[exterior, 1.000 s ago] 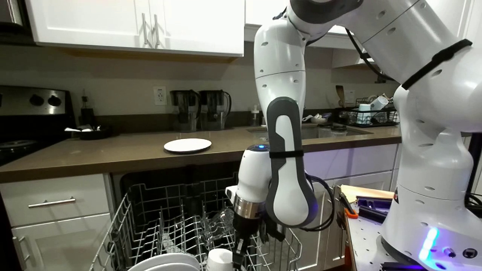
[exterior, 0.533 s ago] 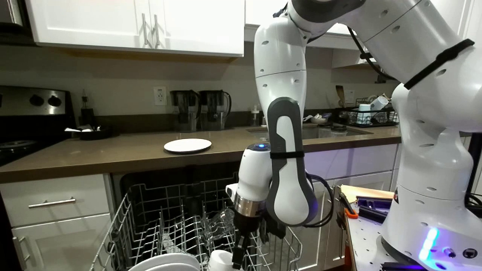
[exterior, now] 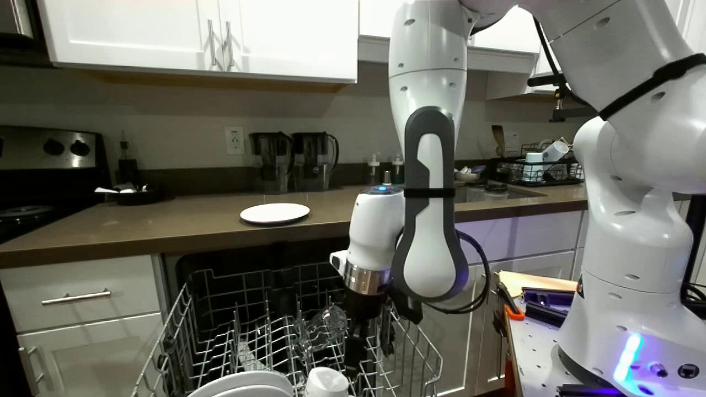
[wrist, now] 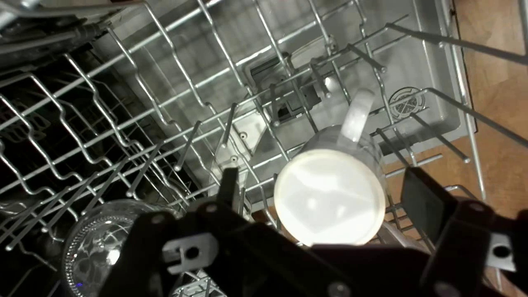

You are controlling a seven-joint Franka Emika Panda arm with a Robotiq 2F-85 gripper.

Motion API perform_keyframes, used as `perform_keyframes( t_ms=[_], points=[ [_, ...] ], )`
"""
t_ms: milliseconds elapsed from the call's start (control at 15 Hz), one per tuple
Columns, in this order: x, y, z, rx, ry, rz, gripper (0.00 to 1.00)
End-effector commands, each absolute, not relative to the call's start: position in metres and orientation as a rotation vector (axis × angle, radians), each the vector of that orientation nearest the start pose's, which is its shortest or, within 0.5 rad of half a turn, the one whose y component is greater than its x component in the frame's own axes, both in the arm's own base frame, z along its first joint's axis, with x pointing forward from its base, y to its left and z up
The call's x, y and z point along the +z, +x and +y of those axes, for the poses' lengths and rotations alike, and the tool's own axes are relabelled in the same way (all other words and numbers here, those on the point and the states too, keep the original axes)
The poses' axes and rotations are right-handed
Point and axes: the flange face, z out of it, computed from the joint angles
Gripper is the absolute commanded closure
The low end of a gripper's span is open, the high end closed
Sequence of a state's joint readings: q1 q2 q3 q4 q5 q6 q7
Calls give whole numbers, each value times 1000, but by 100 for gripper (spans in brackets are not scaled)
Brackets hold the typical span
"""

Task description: Move the two plates from the right to the left side of the dishwasher rack then move the mug to the right side

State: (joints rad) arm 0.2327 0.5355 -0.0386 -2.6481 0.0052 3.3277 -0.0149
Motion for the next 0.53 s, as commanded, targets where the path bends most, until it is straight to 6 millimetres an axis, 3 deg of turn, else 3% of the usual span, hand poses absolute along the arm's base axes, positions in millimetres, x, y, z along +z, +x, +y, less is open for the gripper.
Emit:
perform_keyframes(
  t_ms=[0,467],
  points=[
    [116,386,67,-135,-3115,-438,0],
    [169,398,57,-101,-3132,-508,0]
  ],
)
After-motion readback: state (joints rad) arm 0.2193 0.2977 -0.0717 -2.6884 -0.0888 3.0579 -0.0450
